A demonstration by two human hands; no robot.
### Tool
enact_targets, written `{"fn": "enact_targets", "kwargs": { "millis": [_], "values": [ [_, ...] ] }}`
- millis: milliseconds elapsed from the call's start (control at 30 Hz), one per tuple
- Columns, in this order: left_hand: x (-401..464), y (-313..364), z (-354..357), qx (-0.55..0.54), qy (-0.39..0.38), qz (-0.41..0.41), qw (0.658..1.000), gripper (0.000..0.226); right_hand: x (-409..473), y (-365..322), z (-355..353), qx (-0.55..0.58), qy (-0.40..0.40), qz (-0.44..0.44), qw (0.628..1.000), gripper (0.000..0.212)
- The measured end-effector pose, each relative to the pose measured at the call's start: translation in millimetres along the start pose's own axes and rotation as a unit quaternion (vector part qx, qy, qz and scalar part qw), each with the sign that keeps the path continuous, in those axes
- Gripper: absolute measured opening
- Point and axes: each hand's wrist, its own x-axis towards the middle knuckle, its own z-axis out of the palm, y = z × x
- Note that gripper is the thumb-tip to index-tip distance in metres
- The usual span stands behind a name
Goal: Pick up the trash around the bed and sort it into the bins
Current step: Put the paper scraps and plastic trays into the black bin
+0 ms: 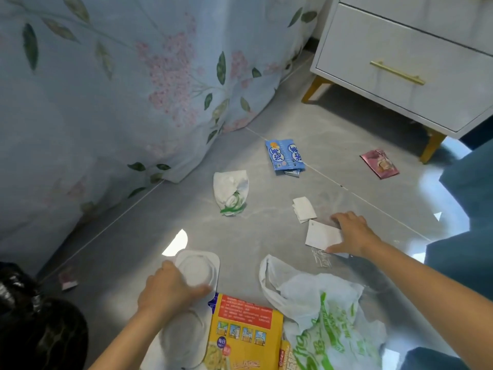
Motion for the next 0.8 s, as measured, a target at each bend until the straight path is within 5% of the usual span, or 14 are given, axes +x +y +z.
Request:
{"fn": "enact_targets", "kwargs": {
  "millis": [333,467,600,800],
  "values": [
    [-2.0,10.0,-9.2,-0.098,0.065,0.064,0.991,0.082,2.4,1.5,-2.5,0.052,-0.042,-0.055,0.996,0.053],
    [-1.3,15.4,-12.0,-0.210,0.034,0.083,0.974,0.072,-0.8,0.7,-3.1,0.132,-0.043,-0.062,0.988,0.028],
    [-3.7,15.4,-14.4,-0.353,-0.005,0.044,0.935,0.043,-2.5,1.4,-6.3,0.150,-0.026,-0.051,0.987,0.024],
    [-21.6,17.6,-44.2,-0.414,-0.034,0.052,0.908,0.038,-3.8,-13.7,-19.7,0.278,-0.017,-0.060,0.959,0.012]
  ]
}}
